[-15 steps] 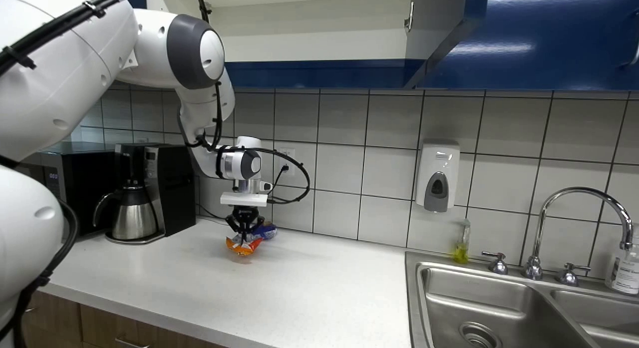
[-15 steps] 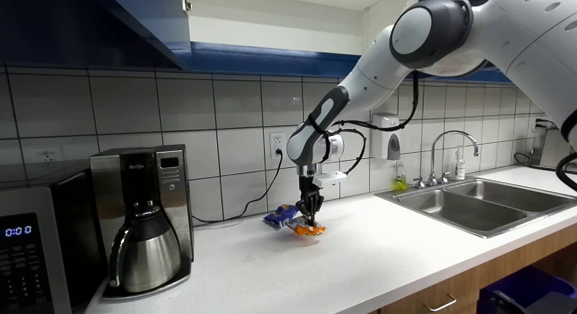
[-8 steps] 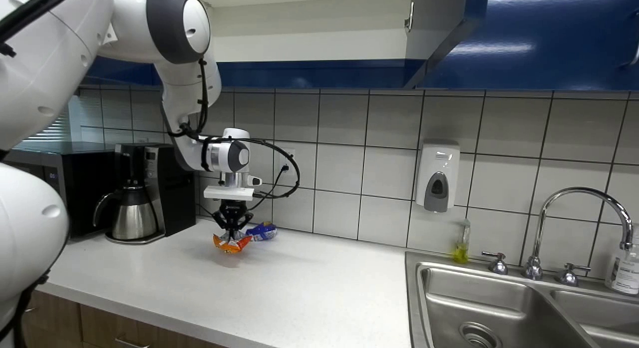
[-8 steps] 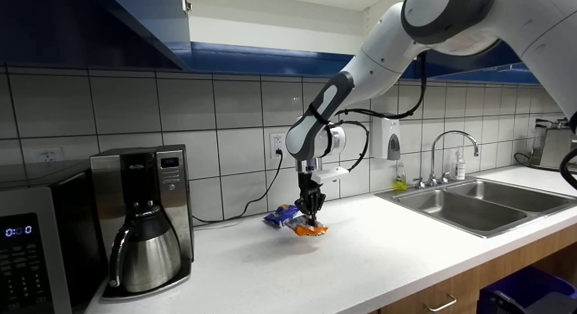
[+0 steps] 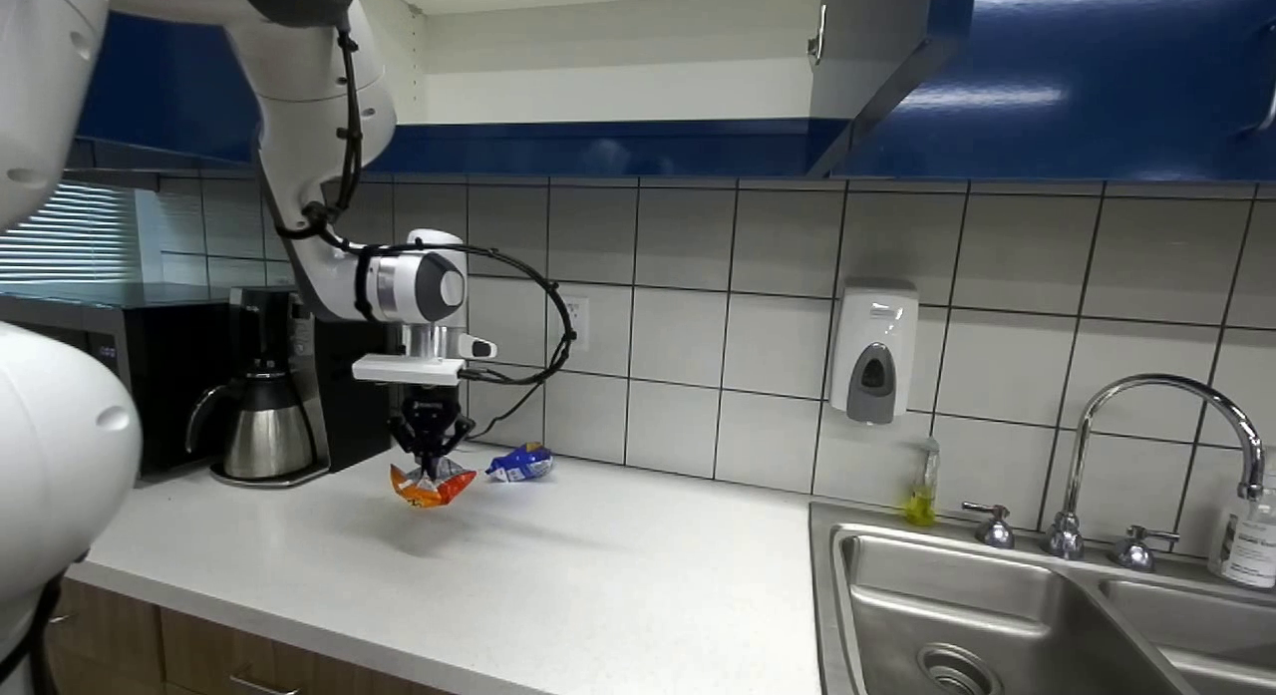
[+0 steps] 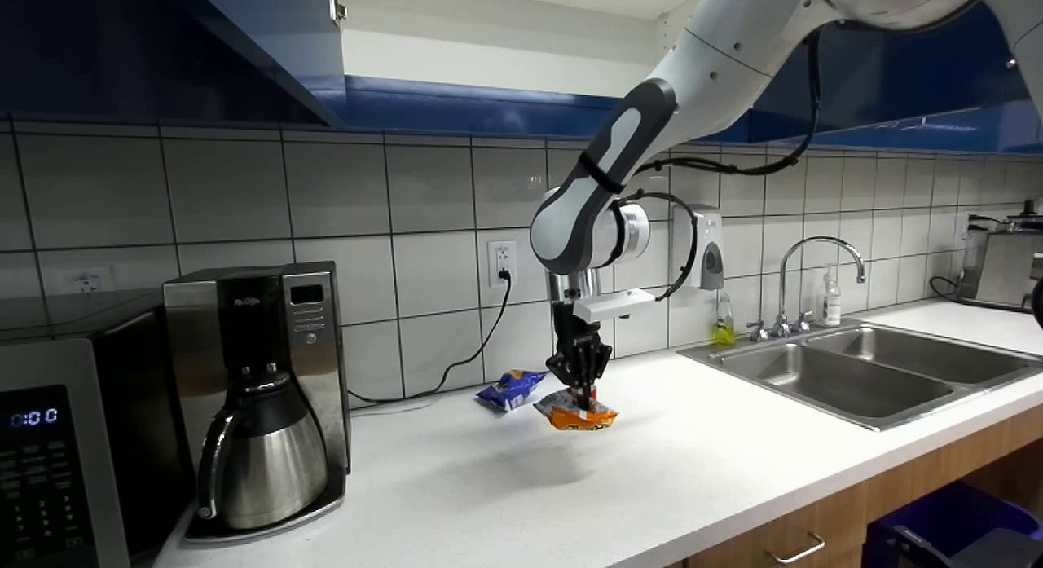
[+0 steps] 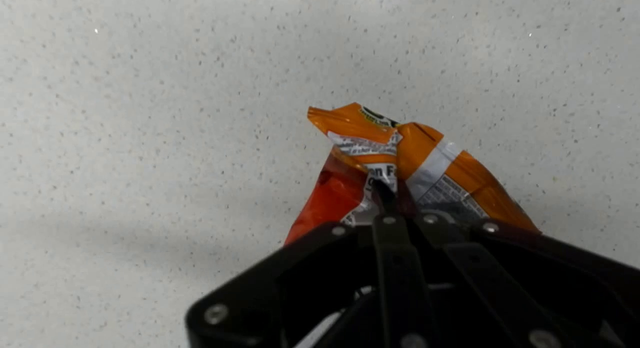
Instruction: Move the orange snack packet to the open cabinet
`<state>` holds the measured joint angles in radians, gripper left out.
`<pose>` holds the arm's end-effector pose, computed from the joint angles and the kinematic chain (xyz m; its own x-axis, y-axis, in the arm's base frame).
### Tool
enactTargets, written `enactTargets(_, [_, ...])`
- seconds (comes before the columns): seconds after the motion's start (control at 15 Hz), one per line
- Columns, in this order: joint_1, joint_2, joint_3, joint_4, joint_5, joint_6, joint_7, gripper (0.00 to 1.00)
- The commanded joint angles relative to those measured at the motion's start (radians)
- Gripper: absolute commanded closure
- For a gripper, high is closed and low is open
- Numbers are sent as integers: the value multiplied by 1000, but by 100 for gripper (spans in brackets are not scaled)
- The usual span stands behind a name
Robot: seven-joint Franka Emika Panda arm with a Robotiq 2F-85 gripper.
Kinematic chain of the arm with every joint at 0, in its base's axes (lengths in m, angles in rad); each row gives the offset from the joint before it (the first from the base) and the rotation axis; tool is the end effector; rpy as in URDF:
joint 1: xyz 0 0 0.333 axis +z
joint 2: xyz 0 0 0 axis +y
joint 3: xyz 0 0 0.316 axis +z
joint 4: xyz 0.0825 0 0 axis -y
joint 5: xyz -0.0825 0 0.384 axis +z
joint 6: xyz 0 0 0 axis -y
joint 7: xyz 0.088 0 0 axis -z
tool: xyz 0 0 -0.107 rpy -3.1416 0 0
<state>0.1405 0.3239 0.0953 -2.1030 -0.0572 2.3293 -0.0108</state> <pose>0.5546 0.1318 0.2561 0.9555 0.2791 -0.0957 0.2809 -0.9597 0.0062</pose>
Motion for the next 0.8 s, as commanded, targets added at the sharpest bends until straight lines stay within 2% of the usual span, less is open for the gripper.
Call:
enactTargets(0.0, [7, -138, 6, -137, 16, -14, 73, 100])
enactTargets(0.73, [18, -367, 31, -349, 79, -50, 189, 100])
